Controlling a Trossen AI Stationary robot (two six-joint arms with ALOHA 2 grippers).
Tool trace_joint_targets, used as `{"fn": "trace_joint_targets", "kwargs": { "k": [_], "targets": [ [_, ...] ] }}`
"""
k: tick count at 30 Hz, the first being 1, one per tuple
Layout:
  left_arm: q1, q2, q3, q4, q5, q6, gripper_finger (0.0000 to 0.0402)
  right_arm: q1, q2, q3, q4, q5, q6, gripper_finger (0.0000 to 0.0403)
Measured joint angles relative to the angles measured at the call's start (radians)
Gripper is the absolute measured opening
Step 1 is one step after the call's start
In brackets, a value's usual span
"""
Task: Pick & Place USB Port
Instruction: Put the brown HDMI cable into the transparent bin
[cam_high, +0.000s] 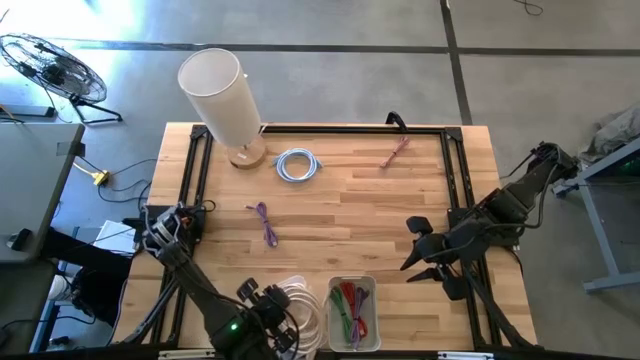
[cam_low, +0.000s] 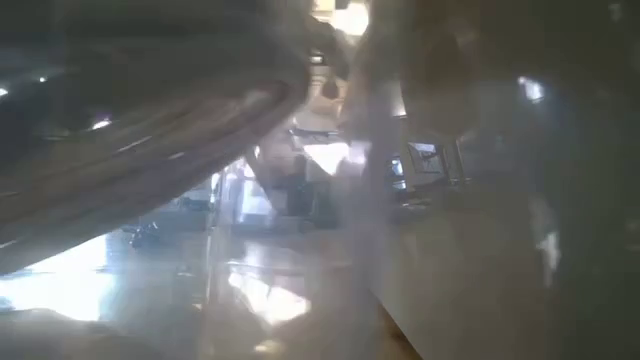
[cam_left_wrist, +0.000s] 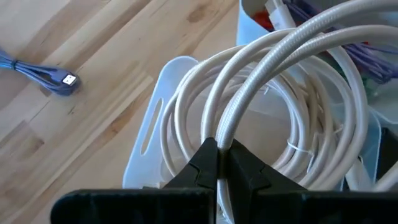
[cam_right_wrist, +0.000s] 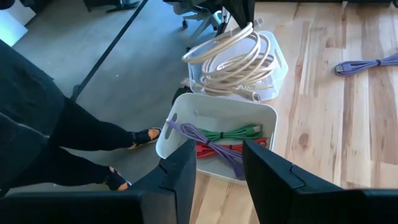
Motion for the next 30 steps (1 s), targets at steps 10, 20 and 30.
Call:
{"fn": "trace_joint_targets", "kwargs": {
  "k": [10,20,30],
  "targets": [
    [0.012,-0.012,0.002,0.016,-0.035,0.02,0.0007,0.016,0.0,0.0,0.0,0.019,-0.006,0.0122],
    [0.012,-0.013,0.003,0.028,-0.023,0.007,0.0007,0.017,0.0,0.0,-0.008,0.021,-0.019,0.0122],
    [0.011,-0.013,-0.022,0.047,-0.007,0.025,0.0007,0.019,0.0,0.0,-0.008,0.048,-0.02,0.0122]
  ]
}}
